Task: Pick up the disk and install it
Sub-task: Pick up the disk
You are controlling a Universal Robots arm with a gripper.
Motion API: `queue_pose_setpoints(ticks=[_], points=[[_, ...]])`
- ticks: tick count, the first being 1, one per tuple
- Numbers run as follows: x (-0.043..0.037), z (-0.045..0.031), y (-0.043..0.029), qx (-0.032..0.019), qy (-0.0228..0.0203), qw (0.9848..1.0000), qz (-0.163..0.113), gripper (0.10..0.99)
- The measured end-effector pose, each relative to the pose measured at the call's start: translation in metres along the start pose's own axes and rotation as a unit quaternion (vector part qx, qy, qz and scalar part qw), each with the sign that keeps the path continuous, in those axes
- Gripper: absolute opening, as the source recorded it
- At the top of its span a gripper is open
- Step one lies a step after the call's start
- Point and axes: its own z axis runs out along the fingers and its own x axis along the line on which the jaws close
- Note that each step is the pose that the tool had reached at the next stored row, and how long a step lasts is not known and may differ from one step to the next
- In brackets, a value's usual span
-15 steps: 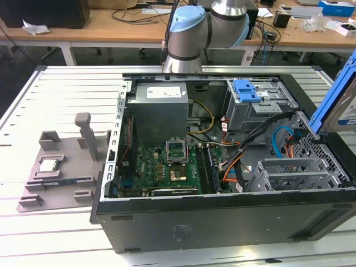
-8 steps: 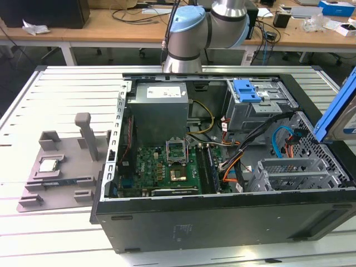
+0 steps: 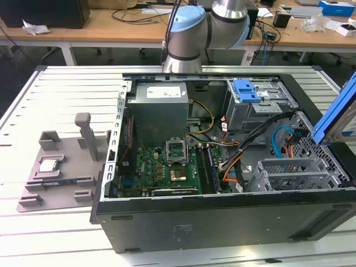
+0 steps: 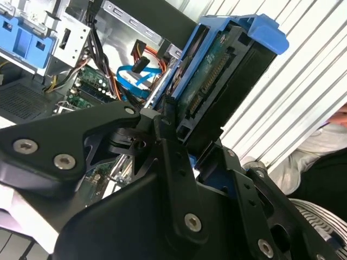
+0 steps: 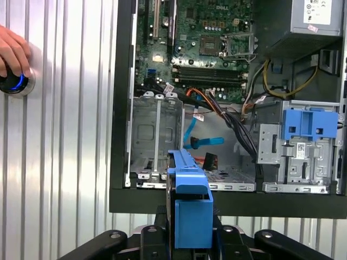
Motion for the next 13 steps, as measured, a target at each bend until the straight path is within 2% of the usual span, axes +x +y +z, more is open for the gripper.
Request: queue_pose_setpoints(ticks=[1, 2, 8, 9, 11, 13], points=[[0.0017, 0.0000, 0.0015, 0.0002, -0.0038, 1.0000, 0.000, 0.369], [0.0031, 0.0000, 0.0039, 0.0002, -0.0053, 1.0000, 0.000, 0.369], [0.0030, 0.0019, 0.0192, 0.0003, -0.0037, 1.0000, 0.001, 0.369], [0.0031, 0.0025, 0.0202, 0.0003, -0.0032, 1.0000, 0.003, 0.369], [0.0031, 0.0049, 0.0203, 0.0013, -0.0021, 0.9996, 0.027, 0.369], [0.0032, 0.0061, 0.0205, 0.0006, -0.0006, 0.9992, 0.039, 0.369]])
